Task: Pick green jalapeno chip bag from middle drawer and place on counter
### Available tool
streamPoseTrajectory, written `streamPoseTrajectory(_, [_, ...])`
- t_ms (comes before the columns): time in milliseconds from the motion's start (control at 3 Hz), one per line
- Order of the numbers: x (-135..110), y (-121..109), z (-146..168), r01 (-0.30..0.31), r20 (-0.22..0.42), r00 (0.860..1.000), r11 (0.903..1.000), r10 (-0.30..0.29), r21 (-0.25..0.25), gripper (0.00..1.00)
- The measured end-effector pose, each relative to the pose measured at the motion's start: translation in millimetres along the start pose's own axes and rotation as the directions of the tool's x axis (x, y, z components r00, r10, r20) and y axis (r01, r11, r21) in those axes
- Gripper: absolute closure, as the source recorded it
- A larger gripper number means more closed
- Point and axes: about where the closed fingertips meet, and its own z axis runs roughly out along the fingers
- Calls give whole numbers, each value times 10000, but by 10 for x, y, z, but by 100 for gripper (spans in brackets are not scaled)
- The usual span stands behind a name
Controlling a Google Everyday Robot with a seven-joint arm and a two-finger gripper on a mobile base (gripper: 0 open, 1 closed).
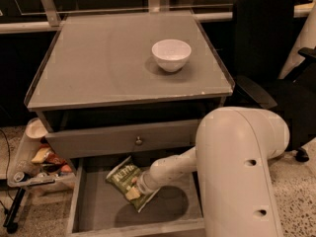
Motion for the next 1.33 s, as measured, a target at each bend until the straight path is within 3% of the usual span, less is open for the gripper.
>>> streamPoseTrajectory(333, [-21, 13, -41, 1, 0, 10000, 10000, -1, 1, 65])
streamPoseTrajectory(667, [-171, 34, -302, 138, 305, 9994, 9982, -156, 590, 88])
streamPoseTrajectory(1000, [-389, 259, -758, 42, 1360, 9905, 9939, -193, 1106, 100])
streamPoseTrajectory(1333, [-620, 707, -1301, -119, 2875, 9574, 9919, -252, 1266, 100])
